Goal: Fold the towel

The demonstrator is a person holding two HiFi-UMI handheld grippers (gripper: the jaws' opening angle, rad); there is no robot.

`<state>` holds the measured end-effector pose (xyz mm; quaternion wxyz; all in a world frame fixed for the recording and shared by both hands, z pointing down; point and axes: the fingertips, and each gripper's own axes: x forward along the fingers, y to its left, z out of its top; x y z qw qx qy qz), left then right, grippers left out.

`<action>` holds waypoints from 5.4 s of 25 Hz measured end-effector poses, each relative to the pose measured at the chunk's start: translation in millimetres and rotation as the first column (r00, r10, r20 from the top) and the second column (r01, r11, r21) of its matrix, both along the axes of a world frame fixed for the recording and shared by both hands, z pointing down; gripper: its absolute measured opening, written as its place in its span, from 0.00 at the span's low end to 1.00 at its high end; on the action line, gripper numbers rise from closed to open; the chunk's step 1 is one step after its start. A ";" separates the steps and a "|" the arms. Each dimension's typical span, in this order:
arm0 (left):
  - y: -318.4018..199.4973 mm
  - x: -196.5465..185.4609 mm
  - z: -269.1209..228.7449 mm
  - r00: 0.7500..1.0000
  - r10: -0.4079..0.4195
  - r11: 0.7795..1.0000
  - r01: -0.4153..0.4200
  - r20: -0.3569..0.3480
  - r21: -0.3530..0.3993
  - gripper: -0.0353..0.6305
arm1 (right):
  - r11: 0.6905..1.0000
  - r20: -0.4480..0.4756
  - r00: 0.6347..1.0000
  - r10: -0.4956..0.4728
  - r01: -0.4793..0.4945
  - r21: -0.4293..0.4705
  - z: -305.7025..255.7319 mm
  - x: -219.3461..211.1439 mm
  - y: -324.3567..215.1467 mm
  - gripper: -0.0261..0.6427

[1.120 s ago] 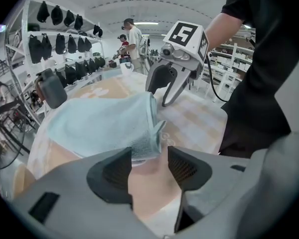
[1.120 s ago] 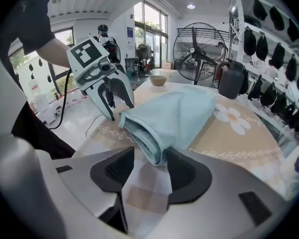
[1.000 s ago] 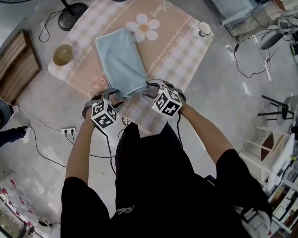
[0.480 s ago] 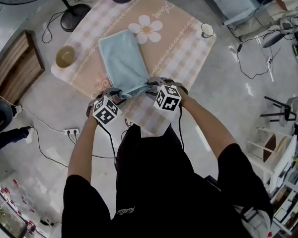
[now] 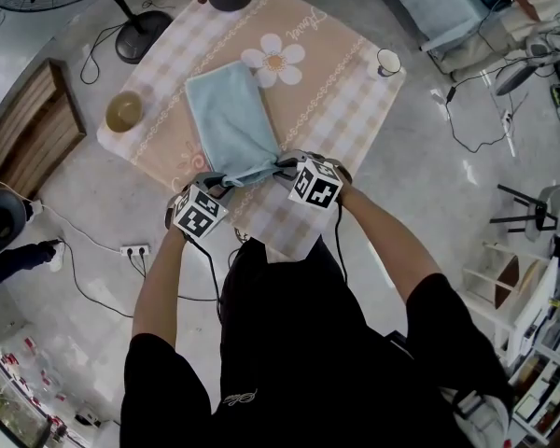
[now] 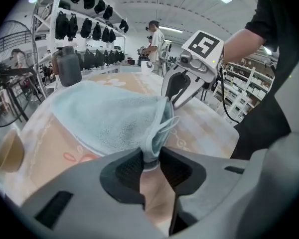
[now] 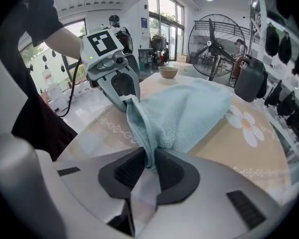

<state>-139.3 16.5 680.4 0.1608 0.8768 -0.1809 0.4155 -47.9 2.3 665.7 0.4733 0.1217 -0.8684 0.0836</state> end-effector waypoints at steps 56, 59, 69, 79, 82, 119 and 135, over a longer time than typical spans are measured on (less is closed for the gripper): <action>-64.2 -33.9 -119.1 0.878 -0.388 0.921 0.373 -0.281 -0.109 0.12 | 0.980 0.097 0.989 -0.115 0.097 0.171 -124.5 -32.1 -76.1 0.10; -77.9 -38.8 -117.2 0.868 -0.412 0.911 0.398 -0.275 -0.109 0.12 | 0.980 0.102 0.989 -0.111 0.092 0.174 -123.1 -37.4 -91.5 0.10; -107.4 -54.5 -102.6 0.833 -0.489 0.872 0.472 -0.260 -0.127 0.12 | 0.982 0.104 0.989 -0.105 0.087 0.167 -110.0 -52.2 -123.1 0.10; -121.0 -65.2 -84.8 0.808 -0.537 0.844 0.513 -0.244 -0.158 0.12 | 0.989 0.098 0.993 -0.073 0.060 0.136 -93.3 -63.9 -140.8 0.10; -122.5 -65.9 -82.7 0.806 -0.539 0.842 0.515 -0.242 -0.162 0.13 | 0.991 0.100 0.993 -0.061 0.048 0.128 -90.6 -64.7 -142.9 0.10; -9.6 -45.9 -66.1 0.641 -0.722 0.691 0.681 -0.259 -0.242 0.41 | 0.913 0.212 0.889 0.405 -0.408 -0.033 -77.7 -13.8 -57.0 0.36; 49.5 -9.7 -103.1 0.705 -0.646 0.762 0.618 -0.293 -0.194 0.06 | 0.894 0.187 0.879 0.439 -0.448 0.007 -83.7 -16.5 45.6 0.04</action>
